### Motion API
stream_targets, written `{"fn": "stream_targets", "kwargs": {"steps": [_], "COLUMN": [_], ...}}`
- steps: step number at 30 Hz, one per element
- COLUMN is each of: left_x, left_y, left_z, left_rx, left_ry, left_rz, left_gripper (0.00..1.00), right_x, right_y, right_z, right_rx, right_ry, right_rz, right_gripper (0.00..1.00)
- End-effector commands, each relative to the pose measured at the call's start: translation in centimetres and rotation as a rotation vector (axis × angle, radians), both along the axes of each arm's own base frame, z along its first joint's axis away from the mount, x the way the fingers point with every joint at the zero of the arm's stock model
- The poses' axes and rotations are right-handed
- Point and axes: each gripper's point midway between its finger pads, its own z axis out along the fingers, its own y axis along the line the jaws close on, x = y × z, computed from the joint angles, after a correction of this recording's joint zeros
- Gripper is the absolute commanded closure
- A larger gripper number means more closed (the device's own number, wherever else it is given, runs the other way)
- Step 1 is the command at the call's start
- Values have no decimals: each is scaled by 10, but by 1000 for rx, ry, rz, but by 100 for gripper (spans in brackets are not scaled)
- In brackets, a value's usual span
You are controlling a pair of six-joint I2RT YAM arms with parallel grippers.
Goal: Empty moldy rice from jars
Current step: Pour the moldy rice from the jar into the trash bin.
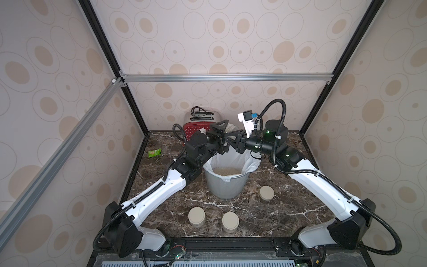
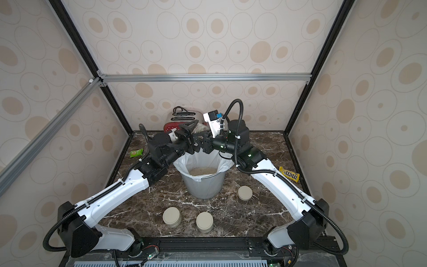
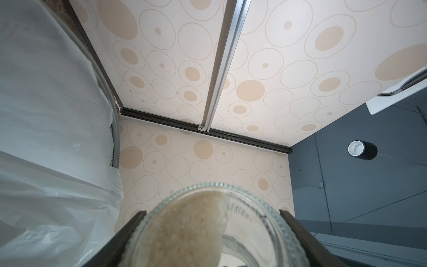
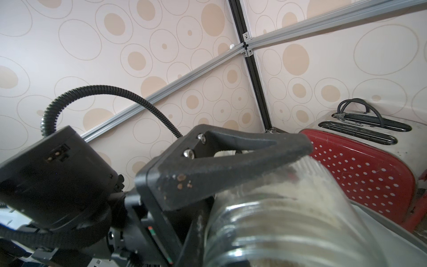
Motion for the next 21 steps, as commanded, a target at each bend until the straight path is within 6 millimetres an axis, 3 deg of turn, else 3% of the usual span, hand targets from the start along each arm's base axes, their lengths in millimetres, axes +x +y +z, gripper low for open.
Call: {"fn": "stream_targets", "kwargs": {"steps": [1,2,4,5,8,10,13,21], "left_x": [-9,-9,-9,-9,-10,-9,-5,6], "left_y": [5,6,8,9,13,18,26,41], "left_z": [40,40,41,39,39,43,46,36], "left_rx": [-68,-65,-58,-53,-35,-12,43,192], "left_ry": [-119,-125,-135,-136,-149,-175,-210,-251], "left_rz": [8,10,19,25,41,61,79,105], "left_gripper": [45,46,49,50,52,53,53,53], "right_x": [-17,-17,-16,-16,-15,-14,-19,-48], "right_y": [1,0,-2,-4,-15,-27,-46,-107], "right_z": [15,15,13,11,7,2,2,-13], "right_rx": [33,33,31,27,1,-26,-47,-92], "right_ry": [-31,-29,-25,-23,-25,-21,-31,1], "right_rz": [42,40,23,11,-51,-111,-187,-369], "right_gripper": [100,100,89,78,25,8,3,2]}}
